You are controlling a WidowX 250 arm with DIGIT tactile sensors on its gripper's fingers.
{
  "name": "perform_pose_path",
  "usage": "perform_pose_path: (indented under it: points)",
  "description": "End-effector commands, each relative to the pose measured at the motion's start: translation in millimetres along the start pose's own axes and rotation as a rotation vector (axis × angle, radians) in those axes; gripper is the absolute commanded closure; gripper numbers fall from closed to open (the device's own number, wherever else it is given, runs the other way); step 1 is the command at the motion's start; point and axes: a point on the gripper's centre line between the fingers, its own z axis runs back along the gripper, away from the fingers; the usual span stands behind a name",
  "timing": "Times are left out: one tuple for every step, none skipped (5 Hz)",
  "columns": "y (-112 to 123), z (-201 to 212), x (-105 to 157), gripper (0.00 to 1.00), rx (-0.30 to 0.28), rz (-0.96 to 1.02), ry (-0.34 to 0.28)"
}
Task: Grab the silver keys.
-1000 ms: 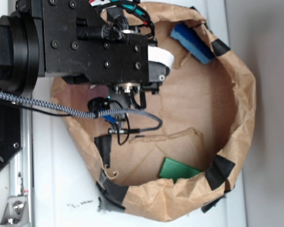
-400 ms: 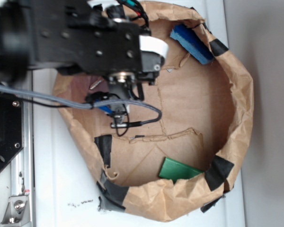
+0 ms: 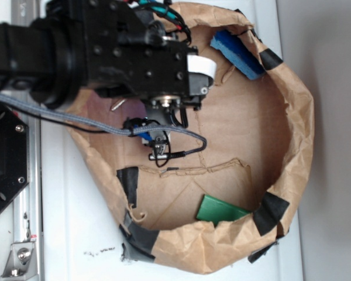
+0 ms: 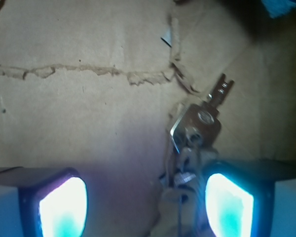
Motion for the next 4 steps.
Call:
perform_pose_path:
  points:
    - [12, 6, 0, 0.0, -0.025, -0.005, -0.005]
    - [13, 4, 0, 0.0, -0.014, -0.004, 0.004]
    - [12, 1, -2, 0.0, 0.006, -0.005, 0.005]
    - [14, -7, -6, 0.0, 0.033, 0.011, 0.002]
